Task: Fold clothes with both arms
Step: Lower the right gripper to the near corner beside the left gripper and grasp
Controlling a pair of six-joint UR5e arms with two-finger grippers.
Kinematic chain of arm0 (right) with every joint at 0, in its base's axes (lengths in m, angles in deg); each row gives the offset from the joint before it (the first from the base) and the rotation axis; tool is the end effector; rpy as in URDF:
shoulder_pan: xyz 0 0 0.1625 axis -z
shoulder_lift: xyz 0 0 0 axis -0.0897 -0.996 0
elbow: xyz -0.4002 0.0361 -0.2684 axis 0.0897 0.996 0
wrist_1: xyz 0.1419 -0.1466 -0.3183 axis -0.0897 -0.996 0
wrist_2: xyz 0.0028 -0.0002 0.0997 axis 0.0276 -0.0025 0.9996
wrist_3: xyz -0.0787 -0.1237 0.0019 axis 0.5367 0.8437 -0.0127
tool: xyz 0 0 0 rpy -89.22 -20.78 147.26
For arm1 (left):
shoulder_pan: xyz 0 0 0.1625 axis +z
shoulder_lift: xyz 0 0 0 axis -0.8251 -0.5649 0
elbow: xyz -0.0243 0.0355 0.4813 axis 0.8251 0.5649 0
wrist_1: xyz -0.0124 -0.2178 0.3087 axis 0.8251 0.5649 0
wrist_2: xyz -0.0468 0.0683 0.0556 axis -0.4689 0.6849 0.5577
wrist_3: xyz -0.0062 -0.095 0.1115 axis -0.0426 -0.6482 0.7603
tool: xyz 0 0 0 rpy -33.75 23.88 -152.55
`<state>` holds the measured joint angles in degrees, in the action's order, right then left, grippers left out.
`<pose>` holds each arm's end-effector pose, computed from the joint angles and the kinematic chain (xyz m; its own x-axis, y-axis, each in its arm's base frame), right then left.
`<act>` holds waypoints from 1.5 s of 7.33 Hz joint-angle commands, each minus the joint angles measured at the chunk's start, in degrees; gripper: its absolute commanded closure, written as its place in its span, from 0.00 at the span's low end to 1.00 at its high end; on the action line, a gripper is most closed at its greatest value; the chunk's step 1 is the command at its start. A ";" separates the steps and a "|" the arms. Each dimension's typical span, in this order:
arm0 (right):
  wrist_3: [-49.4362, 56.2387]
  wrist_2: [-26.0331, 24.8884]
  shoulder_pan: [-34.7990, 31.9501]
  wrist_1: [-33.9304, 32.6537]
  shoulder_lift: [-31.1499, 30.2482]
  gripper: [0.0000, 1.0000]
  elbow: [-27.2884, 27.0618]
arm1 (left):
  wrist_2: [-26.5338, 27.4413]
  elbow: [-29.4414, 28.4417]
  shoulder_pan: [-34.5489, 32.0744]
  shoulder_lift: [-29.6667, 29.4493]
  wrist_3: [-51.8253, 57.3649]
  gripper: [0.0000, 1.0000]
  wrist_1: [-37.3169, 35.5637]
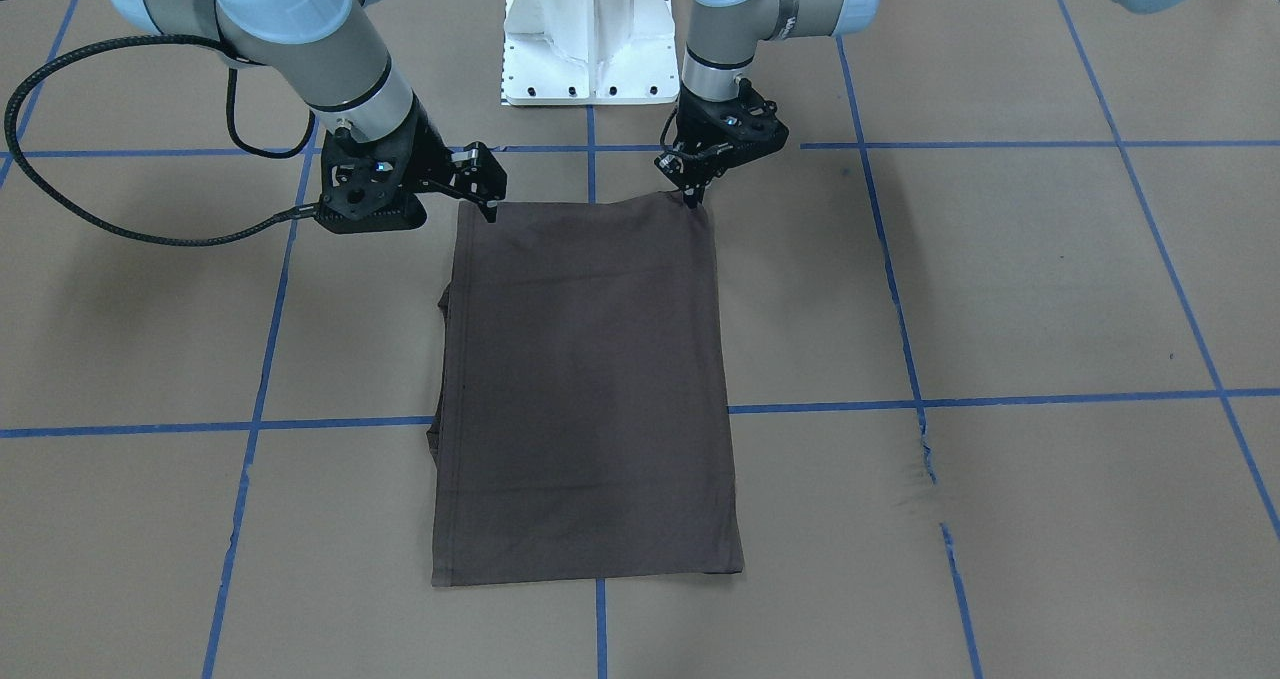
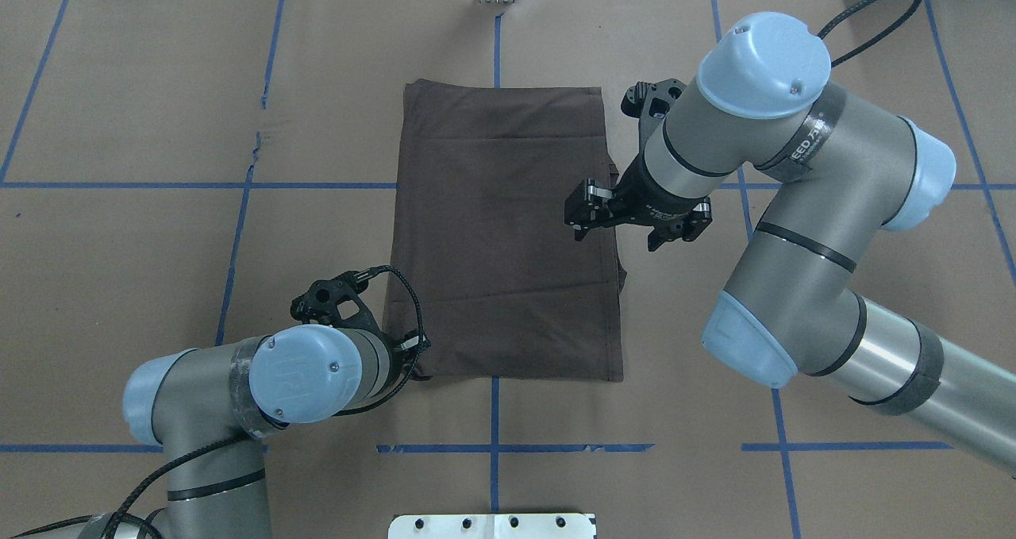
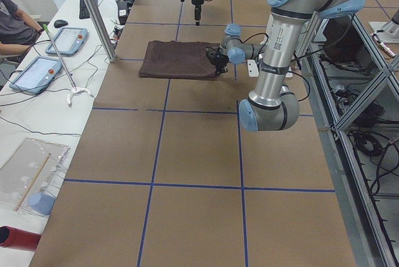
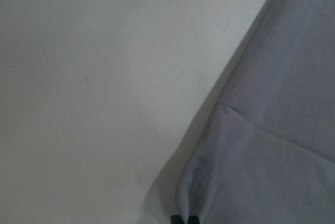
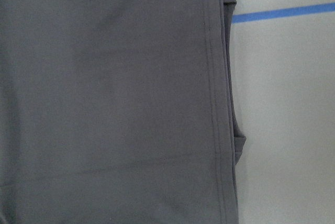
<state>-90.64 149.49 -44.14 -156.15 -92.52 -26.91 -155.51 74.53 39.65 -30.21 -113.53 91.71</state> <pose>-0.4591 -0.4426 0.3163 0.5797 0.1196 0.8060 -0.0482 0.9925 -0.1126 0.5744 -0.3051 0.3713 0.5124 -0.4301 -0.7433 0.4421 0.8741 -0.2011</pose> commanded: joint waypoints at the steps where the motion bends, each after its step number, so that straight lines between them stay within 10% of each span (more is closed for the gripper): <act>1: -13.66 -0.96 3.56 0.29 -0.19 0.00 -1.06 | -0.21 1.54 -0.13 -0.03 3.87 1.00 -1.11; 5: -41.26 -20.09 17.52 14.01 -6.52 0.00 0.33 | -0.04 1.19 0.05 -0.12 4.22 1.00 -0.76; 11: -49.22 -24.43 21.33 8.47 -2.48 0.00 7.89 | 0.14 1.01 -0.04 -0.20 4.22 1.00 -0.76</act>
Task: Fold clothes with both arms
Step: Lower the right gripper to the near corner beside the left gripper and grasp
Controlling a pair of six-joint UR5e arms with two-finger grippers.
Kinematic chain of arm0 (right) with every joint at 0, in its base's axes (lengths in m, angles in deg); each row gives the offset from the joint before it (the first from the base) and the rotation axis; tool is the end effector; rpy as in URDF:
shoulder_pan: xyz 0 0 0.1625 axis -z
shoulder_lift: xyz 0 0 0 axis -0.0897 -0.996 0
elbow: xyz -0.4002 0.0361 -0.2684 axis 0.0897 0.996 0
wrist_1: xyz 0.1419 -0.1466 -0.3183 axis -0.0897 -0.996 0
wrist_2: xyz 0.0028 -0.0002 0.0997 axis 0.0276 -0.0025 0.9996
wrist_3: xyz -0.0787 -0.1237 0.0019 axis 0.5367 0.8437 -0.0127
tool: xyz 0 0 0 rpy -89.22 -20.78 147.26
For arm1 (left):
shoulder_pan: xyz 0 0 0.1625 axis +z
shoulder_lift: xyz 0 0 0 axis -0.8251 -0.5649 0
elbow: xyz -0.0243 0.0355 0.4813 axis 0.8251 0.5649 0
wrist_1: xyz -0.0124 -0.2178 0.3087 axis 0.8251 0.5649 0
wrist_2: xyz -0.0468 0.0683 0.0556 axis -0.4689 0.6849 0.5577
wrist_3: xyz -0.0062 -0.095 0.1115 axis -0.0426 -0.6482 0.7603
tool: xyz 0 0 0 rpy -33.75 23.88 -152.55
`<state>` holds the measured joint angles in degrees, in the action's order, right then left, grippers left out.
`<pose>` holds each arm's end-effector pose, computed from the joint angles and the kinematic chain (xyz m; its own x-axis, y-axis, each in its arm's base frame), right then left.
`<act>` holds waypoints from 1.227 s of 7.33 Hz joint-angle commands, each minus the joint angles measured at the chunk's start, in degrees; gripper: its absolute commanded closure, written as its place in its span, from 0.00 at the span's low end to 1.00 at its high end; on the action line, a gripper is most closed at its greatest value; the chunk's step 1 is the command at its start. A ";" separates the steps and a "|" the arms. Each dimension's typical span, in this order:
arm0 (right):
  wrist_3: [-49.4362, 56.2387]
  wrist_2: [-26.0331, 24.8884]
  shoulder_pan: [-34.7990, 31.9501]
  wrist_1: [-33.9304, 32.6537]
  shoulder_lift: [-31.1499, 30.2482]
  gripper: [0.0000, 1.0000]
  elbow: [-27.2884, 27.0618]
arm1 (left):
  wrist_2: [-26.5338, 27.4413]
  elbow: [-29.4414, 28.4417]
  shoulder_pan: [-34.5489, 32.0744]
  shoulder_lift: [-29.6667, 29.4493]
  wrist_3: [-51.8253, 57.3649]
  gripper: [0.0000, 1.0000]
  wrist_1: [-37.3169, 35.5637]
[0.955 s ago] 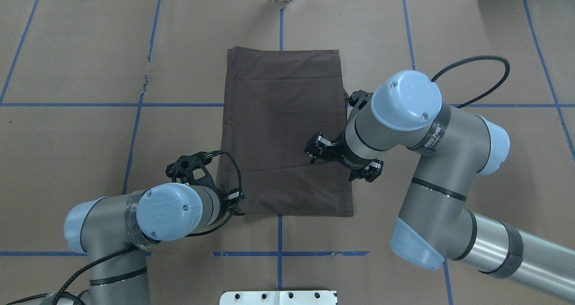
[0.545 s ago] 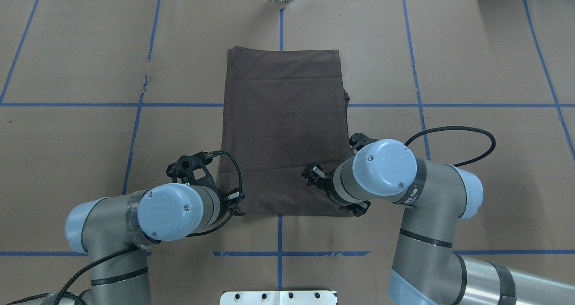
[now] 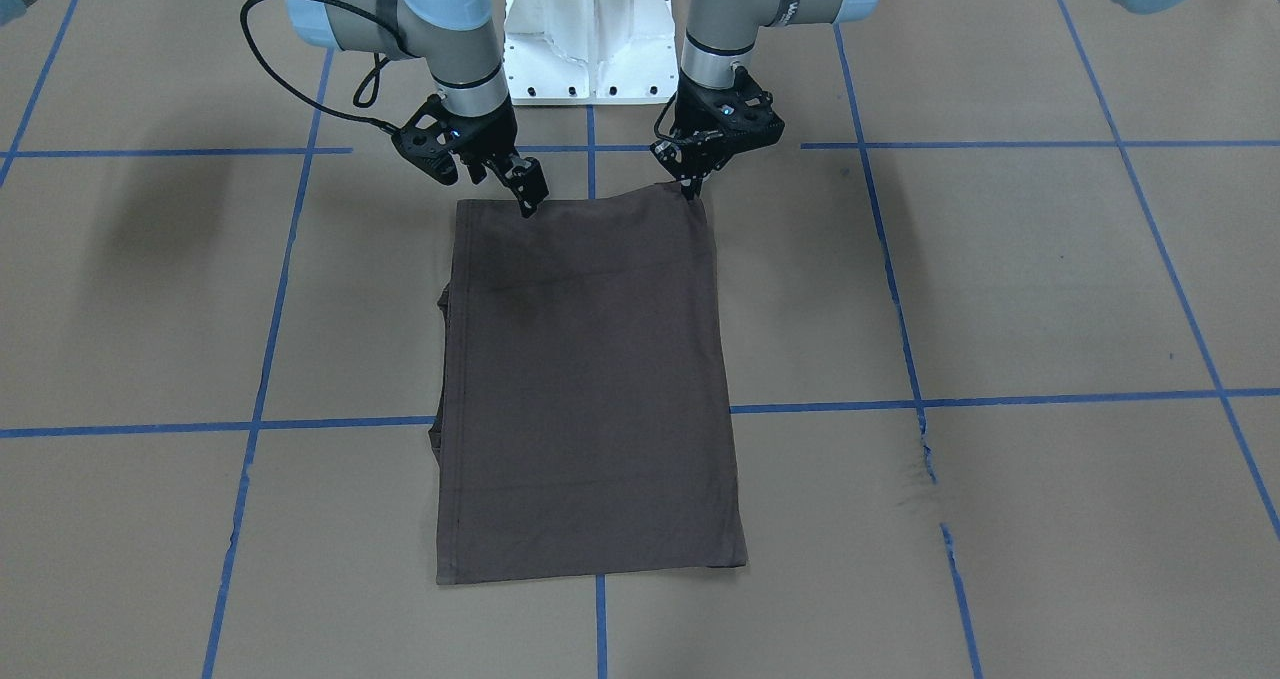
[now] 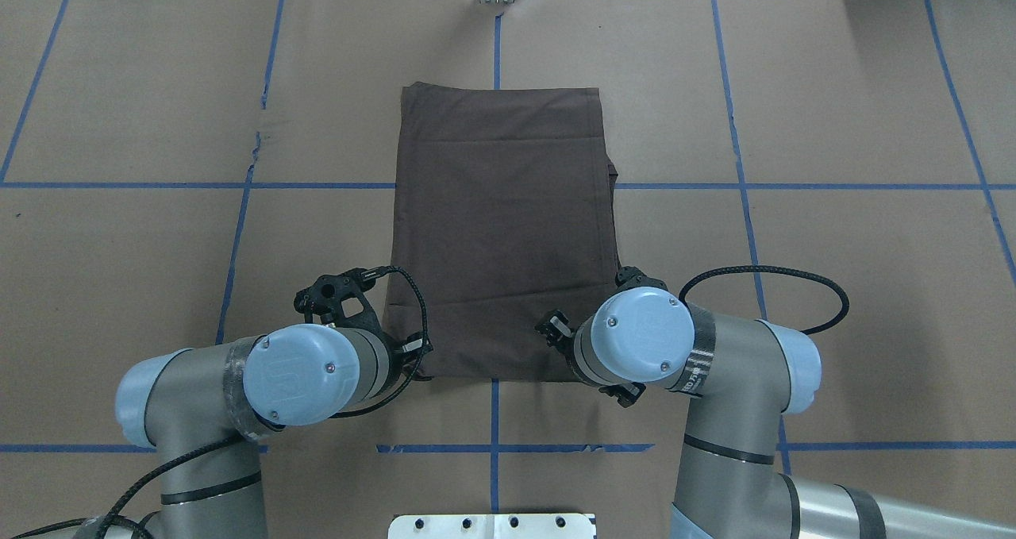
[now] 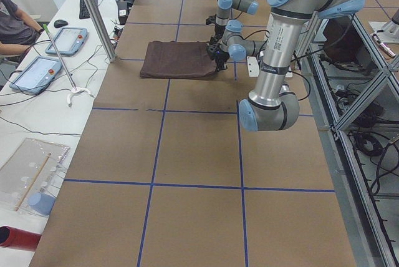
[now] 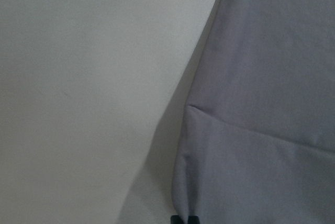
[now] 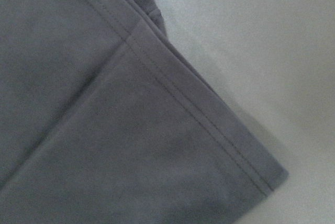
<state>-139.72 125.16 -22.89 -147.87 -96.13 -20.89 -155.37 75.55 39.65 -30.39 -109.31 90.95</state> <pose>-0.5997 -0.3107 0.3915 0.4722 0.6767 0.5649 -0.5194 0.7314 -0.4419 0.5707 -0.3044 0.3640 0.5376 -0.3629 -0.7611 0.4038 0.9032 -0.1455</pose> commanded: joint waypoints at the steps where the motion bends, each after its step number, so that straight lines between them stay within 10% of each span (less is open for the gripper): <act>1: -0.15 -0.10 0.08 0.19 1.22 0.00 1.88 | 0.00 -0.02 -0.05 -0.12 0.00 1.00 0.00; 9: -0.32 -0.01 0.96 -0.61 -0.19 0.00 1.97 | 0.09 -0.02 -0.31 -0.12 0.00 1.00 0.00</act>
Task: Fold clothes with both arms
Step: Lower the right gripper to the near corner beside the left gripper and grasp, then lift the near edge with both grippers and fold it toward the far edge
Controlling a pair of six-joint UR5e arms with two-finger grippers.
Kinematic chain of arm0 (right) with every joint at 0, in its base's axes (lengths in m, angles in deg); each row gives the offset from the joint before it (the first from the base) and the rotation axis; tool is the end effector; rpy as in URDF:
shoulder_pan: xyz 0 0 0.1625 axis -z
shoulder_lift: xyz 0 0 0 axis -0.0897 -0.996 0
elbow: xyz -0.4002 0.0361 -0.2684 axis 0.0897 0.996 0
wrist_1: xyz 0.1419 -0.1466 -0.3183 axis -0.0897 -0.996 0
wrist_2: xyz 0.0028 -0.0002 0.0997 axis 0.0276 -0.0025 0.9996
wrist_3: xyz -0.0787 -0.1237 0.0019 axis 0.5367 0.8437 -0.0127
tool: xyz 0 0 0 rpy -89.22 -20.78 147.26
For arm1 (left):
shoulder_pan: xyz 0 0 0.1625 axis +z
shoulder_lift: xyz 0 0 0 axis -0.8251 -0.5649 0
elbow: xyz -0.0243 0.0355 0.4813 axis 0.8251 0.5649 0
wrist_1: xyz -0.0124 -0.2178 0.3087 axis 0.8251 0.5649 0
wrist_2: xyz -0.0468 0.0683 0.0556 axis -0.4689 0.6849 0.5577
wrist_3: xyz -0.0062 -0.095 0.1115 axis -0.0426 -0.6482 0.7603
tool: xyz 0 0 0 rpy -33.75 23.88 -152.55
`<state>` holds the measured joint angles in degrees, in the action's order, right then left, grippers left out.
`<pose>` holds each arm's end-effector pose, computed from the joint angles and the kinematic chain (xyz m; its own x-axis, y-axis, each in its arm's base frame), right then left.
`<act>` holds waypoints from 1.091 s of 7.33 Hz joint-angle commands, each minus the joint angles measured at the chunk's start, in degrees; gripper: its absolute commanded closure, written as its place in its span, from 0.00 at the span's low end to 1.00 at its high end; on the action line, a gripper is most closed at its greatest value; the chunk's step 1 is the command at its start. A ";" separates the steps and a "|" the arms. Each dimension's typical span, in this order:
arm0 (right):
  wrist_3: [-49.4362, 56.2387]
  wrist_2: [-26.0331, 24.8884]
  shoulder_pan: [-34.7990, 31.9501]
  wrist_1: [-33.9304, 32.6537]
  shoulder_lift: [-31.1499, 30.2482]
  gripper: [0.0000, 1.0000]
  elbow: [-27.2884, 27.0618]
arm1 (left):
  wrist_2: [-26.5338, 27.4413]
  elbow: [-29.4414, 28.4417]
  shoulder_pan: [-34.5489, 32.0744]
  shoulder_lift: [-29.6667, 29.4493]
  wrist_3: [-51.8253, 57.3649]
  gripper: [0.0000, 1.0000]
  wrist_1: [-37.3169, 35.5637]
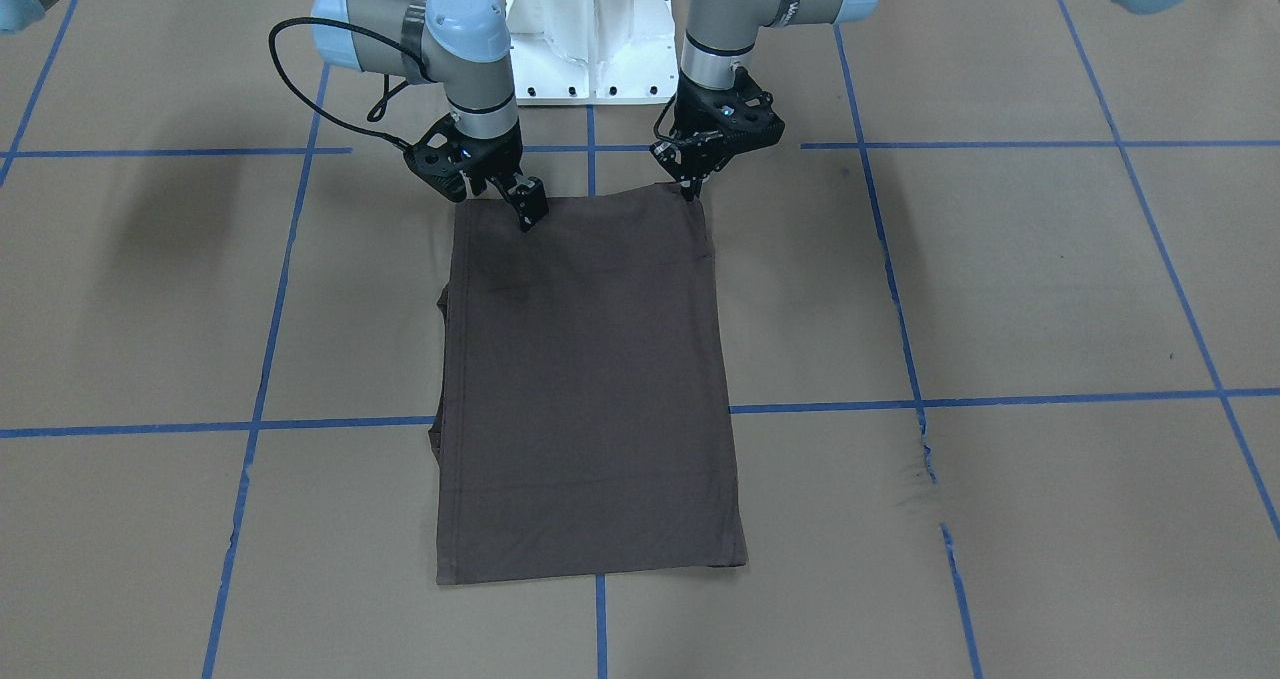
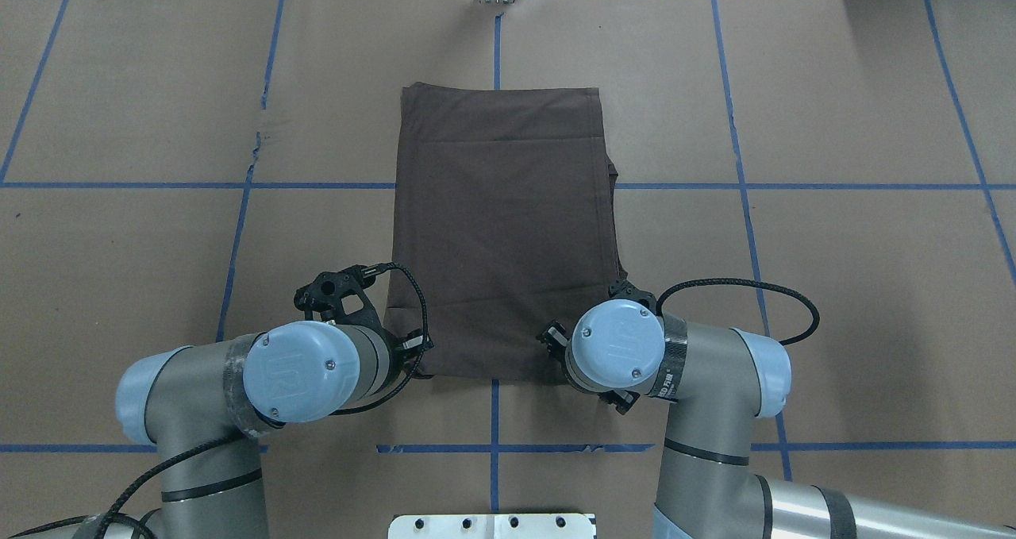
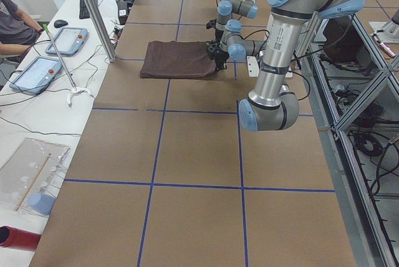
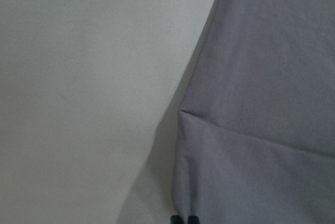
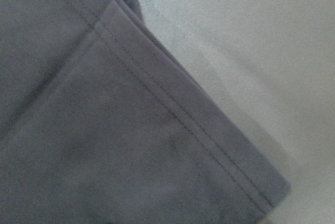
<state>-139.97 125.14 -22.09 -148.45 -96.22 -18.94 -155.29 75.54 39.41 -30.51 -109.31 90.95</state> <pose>-0.6095 -0.3041 0.4094 0.5032 0.6805 0.5326 -0.5306 0.7298 -0.4311 0.5698 -0.3071 0.3627 0.5344 -0.3647 -0.7625 0.4084 0.9012 -0.1449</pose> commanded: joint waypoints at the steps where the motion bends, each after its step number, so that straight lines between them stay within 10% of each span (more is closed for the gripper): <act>1: -0.33 0.01 0.16 -0.02 -0.09 0.13 0.10 | 0.00 0.00 -0.06 0.01 0.00 1.00 0.00; 3: -0.42 0.18 0.16 -0.02 0.17 0.77 -0.07 | 0.09 -0.09 -0.06 0.01 0.00 1.00 0.00; 8: -0.42 0.45 -0.46 -2.04 1.05 0.98 -0.60 | 0.09 -0.18 -0.06 0.09 0.00 1.00 0.09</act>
